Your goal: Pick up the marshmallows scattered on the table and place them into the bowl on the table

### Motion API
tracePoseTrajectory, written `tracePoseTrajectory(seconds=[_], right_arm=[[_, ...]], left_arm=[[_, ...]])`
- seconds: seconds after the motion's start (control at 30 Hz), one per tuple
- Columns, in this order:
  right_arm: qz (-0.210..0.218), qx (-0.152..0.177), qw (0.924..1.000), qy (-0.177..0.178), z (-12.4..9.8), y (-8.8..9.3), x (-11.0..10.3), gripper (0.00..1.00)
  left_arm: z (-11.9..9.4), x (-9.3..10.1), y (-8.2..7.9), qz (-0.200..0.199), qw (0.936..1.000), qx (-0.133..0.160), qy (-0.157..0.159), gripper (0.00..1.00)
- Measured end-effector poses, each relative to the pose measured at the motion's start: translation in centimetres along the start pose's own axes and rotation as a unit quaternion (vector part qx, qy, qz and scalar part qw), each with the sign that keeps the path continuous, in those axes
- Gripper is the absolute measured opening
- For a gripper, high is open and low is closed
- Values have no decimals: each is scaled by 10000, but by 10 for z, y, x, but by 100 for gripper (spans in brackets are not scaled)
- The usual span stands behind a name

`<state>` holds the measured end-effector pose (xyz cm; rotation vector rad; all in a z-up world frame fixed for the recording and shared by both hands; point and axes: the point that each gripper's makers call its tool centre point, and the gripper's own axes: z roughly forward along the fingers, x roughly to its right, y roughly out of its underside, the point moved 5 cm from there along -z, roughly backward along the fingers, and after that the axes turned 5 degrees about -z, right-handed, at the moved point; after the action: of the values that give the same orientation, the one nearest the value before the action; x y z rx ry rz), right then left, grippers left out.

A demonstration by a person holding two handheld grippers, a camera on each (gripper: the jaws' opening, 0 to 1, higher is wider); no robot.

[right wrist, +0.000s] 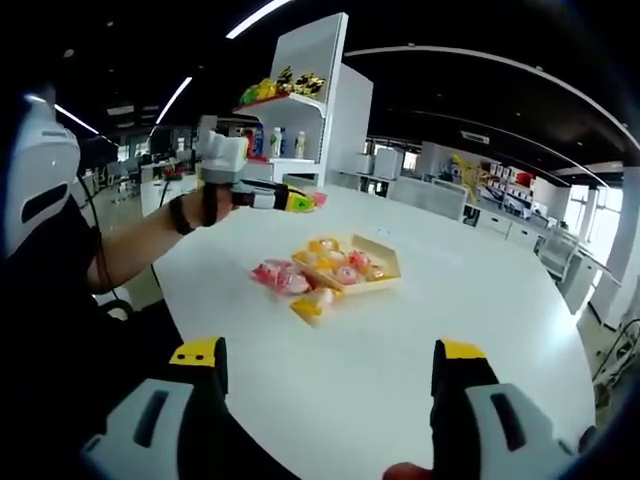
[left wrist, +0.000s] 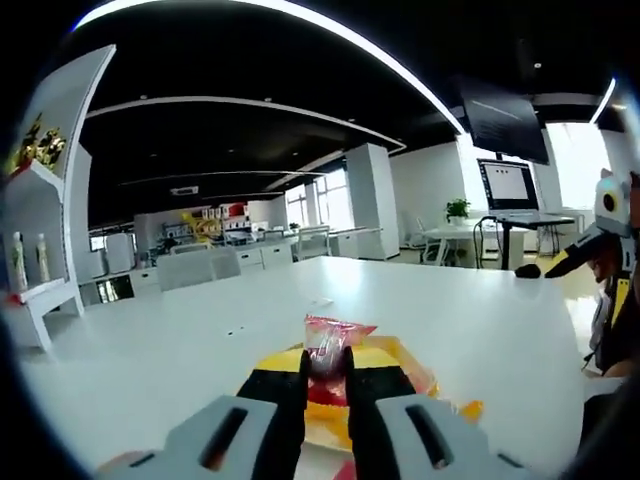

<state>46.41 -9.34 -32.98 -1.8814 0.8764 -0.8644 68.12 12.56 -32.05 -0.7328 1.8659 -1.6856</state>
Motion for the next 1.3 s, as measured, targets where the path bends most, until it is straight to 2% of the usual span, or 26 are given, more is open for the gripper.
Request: tracePoseTrajectory(seconds=[0.3, 0.33, 0.37, 0.6, 0.67, 0.7, 0.87, 0.97, 1.1, 1.17, 1.3], right_arm=[[-8, 10, 10000, -55, 3, -2, -3, 81], [-10, -6, 10000, -59, 3, -1, -3, 81], [-20, -26, 10000, -56, 4, -1, -3, 81], [-38, -5, 9999, -96, 8, -5, -5, 81], [-45, -7, 9999, -121, 10, -6, -7, 81], [-46, -7, 9999, -129, 10, -6, -8, 81], [-57, -33, 9998, -193, 12, -4, -12, 81], [-64, -62, 9998, -171, 12, -3, -11, 81], [-60, -33, 9998, -200, 11, -4, -13, 81], [-65, -41, 9998, -199, 11, -3, -13, 81], [-45, -54, 9998, -192, 12, -1, -13, 81]], left_arm=[[19, 0, 21, 110, 9996, 177, -181, 14], [19, -1, 22, 102, 9996, 195, -196, 15], [21, -4, 22, 66, 9990, 339, -290, 15], [38, -9, 25, 8, 9986, 412, -322, 15], [41, -11, 25, 38, 9979, 487, -435, 15], [43, -12, 27, 176, 9974, 509, -486, 15], [53, -12, 35, 306, 9961, 586, -580, 15], [60, -17, 41, 344, 9960, 541, -620, 15], [60, -23, 45, 152, 9968, 463, -640, 15], [60, -26, 49, 267, 9963, 375, -731, 15], [59, -24, 52, 324, 9969, 317, -639, 15]])
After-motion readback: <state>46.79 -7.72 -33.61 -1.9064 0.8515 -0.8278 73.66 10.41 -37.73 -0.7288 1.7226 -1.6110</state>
